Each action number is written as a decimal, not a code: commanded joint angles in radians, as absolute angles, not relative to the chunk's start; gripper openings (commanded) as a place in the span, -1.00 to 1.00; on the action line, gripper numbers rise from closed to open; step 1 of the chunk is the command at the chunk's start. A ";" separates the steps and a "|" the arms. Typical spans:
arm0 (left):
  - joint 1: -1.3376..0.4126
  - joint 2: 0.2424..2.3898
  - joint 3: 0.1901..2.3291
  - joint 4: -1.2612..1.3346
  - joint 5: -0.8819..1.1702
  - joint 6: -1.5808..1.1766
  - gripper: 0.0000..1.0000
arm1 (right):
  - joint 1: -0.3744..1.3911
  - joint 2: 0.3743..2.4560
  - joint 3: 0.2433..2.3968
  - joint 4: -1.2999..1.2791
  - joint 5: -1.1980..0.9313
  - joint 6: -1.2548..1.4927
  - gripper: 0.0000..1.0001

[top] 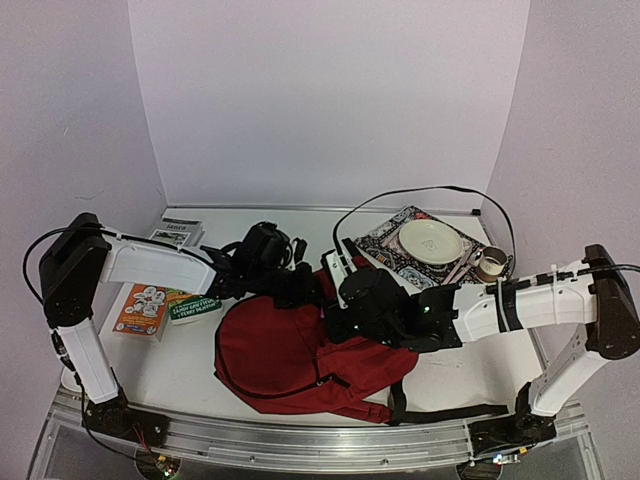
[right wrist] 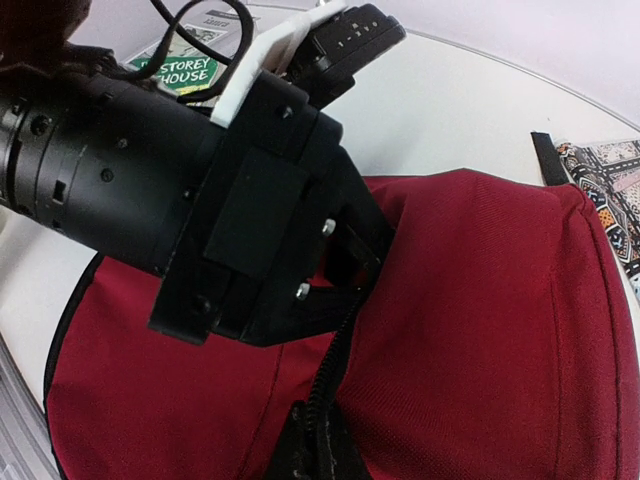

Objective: Pack the student bag
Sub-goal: Place the pen in the lower front pocket of the bag, then hold the largest pocket of the student bag.

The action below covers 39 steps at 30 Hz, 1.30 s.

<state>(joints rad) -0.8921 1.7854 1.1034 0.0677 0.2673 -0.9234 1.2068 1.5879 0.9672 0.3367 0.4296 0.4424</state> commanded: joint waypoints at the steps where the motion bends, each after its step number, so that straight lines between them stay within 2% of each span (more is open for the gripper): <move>1: -0.891 1.812 1.112 0.253 0.231 -1.044 -0.93 | 1.220 1.565 0.971 0.389 0.415 0.445 -1.00; 6: -0.903 1.851 1.130 0.299 0.259 -1.086 -0.75 | 1.220 1.555 0.967 0.389 0.441 0.440 -1.00; 17: -0.907 1.771 1.048 0.298 0.248 -1.008 -0.14 | 1.220 1.531 0.945 0.361 0.530 0.434 -1.00; 21: -0.905 1.694 0.972 0.266 0.241 -0.948 -0.07 | 1.220 1.531 0.941 0.336 0.570 0.436 -1.00; 30: -0.883 1.529 0.987 -0.162 0.038 -0.650 0.11 | 1.220 1.540 0.947 0.321 0.562 0.410 -1.00; 36: -0.743 1.543 1.010 -0.236 0.131 -0.475 0.17 | 1.220 1.538 0.950 0.321 0.541 0.391 -1.00; 39: -0.699 1.585 1.042 -0.249 0.172 -0.372 0.27 | 1.220 1.538 0.949 0.322 0.523 0.390 -1.00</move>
<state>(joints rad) -0.7551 1.5478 0.9707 -0.1876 0.1200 -0.5604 1.2137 1.5764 0.9394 0.3243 0.5257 0.4084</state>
